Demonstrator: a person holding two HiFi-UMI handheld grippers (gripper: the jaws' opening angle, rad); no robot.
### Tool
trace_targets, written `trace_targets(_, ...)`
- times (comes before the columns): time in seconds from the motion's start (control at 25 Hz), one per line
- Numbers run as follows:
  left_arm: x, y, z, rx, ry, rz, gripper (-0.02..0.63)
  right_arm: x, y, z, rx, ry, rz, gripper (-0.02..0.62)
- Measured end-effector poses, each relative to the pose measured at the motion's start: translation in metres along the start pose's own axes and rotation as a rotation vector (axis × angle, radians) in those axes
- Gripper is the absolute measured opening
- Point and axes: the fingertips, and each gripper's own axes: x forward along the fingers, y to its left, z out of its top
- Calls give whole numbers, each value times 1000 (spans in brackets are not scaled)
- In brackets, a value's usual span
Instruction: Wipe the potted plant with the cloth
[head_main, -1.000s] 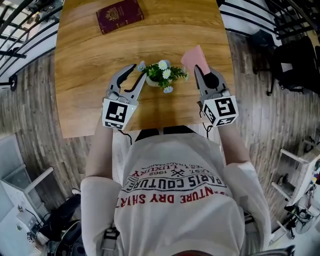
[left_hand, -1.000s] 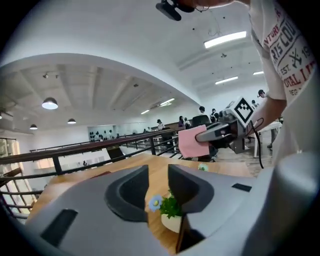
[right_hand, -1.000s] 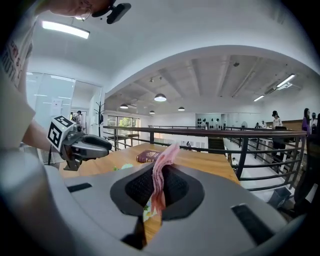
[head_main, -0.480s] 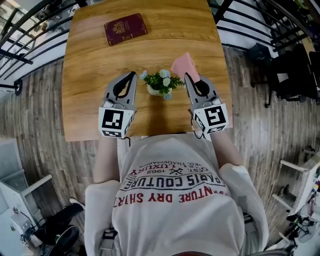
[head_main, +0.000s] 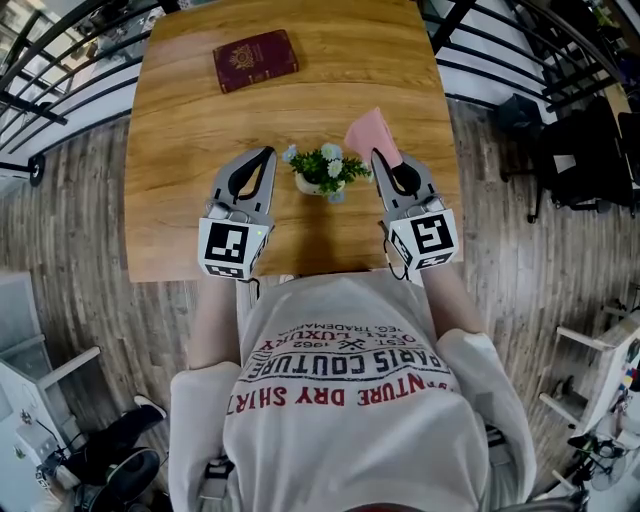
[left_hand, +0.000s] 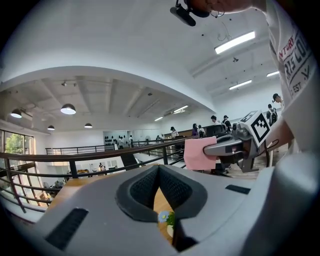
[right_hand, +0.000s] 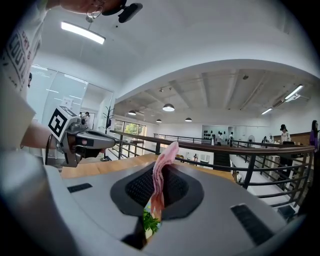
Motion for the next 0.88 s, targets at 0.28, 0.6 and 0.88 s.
trace_targets(0.28, 1, -3, 4, -46, -16, -21, 15, 0, 0, 4, 4, -4, -8, 35)
trace_targets(0.6, 3, -3, 4, -44, -7, -34, 15, -1, -2, 3, 36, 1, -8, 35)
trace_targets(0.88, 4, -2, 7, -58, -19, -30, 15, -2, 0, 3, 32, 4, -8, 35)
